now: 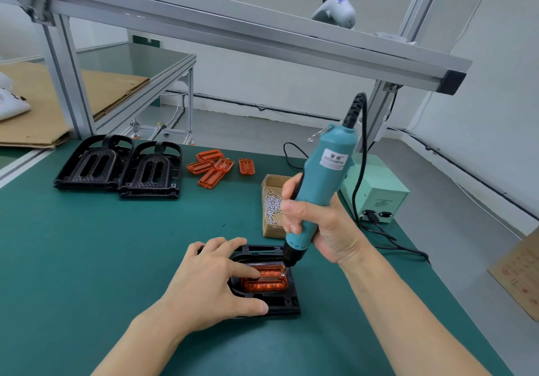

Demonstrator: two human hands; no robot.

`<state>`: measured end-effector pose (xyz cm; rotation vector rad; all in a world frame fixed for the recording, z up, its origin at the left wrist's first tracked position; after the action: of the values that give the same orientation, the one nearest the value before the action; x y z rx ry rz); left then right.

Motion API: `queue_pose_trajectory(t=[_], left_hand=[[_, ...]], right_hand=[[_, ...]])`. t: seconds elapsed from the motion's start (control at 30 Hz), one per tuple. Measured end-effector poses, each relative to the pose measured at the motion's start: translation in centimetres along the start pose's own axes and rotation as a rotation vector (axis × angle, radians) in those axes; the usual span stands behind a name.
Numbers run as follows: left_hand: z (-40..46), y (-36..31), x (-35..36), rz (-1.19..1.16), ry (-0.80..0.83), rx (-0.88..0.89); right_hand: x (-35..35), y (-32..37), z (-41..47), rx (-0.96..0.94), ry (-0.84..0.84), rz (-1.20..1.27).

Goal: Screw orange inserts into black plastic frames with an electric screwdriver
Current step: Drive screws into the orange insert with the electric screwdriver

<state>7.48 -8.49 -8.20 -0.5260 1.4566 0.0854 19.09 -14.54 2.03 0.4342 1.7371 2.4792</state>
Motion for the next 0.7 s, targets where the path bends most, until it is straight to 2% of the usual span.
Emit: queue_pose_trajectory(t=[0.17, 0.37, 0.57, 0.7], left_hand=[[0.0, 0.2, 0.0, -0.008, -0.010, -0.006], [-0.1, 0.0, -0.2, 0.005, -0.044, -0.014], [-0.2, -0.2, -0.2, -0.016, 0.015, 0.002], [1.1, -0.7, -2.4, -0.174, -0.037, 0.023]], right_hand=[[-3.7, 4.4, 0.7, -0.181, -0.225, 0.250], [-6.8, 5.9, -1.2, -0.318, -0.481, 0.286], [-7.7, 4.4, -4.2, -0.385, -0.606, 0.292], [-7.9, 3.9, -6.1, -0.455, -0.690, 0.246]])
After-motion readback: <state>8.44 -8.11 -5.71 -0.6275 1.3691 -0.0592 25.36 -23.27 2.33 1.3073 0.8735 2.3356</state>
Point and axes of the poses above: each hand's wrist, its own z-axis towards the middle knuckle, its own x-axis out of the palm, y = z × x, the point moved 8 cm from there along z, towards the middle knuckle, and after that the axes turned 5 degrees about z, right-handed, at the moved point
